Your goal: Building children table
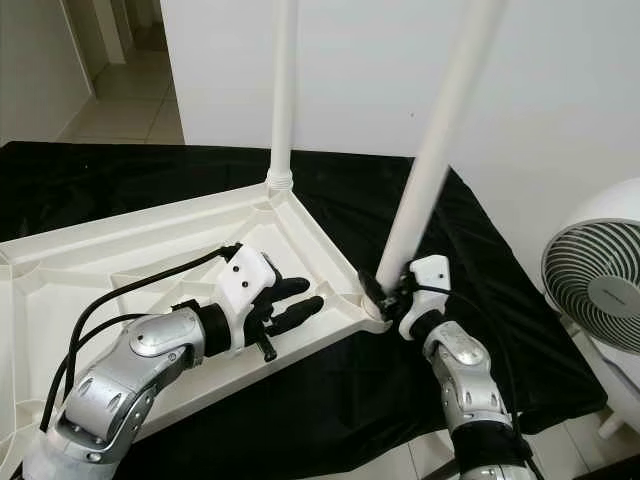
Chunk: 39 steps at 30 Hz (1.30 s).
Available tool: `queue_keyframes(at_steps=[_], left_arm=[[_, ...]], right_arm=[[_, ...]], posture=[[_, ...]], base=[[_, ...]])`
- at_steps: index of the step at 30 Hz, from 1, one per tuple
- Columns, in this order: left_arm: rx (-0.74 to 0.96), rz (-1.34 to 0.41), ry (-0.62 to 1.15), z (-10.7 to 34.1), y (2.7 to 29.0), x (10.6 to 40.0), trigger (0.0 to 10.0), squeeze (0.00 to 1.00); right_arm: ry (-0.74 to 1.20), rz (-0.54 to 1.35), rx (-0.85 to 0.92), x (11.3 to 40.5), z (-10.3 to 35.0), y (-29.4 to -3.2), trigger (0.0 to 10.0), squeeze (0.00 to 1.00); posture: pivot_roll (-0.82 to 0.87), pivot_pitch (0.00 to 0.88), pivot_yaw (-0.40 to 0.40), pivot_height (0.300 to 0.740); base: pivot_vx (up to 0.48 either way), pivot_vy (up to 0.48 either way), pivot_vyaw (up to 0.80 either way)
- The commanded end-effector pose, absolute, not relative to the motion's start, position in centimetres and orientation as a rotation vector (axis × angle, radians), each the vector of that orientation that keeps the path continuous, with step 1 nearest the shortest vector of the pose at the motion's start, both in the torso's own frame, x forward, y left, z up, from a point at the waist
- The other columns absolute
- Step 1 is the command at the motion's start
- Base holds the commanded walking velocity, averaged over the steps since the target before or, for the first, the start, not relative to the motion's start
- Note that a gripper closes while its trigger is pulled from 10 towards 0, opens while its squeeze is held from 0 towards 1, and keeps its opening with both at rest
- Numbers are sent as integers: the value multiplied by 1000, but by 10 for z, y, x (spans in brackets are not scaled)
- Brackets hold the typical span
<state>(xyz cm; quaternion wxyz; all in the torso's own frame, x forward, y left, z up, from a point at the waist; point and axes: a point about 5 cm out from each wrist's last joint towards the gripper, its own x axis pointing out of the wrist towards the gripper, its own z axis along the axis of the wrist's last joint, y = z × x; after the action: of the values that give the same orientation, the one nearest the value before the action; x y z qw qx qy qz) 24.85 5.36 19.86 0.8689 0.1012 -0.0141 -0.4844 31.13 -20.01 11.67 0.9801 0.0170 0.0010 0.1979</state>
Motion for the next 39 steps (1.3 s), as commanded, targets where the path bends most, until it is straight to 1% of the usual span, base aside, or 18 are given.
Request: queue_keyframes(at_steps=[1,8,17,21,25,27,39], left_arm=[[215,-983,-37,200,53,247,10000,0],[214,-984,-39,200,52,248,10000,0],[216,-981,-42,200,53,249,10000,0],[213,-973,-42,200,54,248,10000,0],[213,-972,-42,201,55,249,10000,0],[213,-972,-42,201,55,249,10000,0],[215,-980,-43,201,54,249,10000,0]], right_arm=[[318,304,105,288,55,-214,10000,0],[306,281,145,289,55,-216,10000,0],[273,296,124,287,56,-213,10000,0],[180,280,82,273,50,-200,10000,0],[167,276,69,271,50,-198,10000,0],[177,280,35,269,47,-197,10000,0],[202,274,-39,275,48,-205,10000,0]], posture=[[55,60,-25,740],[54,56,-25,740],[54,57,-29,740],[56,56,-26,740],[54,56,-22,740],[53,56,-18,740],[50,59,-16,740]], base=[[0,0,0],[0,0,0],[0,0,0],[0,0,0],[0,0,0],[0,0,0],[0,0,0]])
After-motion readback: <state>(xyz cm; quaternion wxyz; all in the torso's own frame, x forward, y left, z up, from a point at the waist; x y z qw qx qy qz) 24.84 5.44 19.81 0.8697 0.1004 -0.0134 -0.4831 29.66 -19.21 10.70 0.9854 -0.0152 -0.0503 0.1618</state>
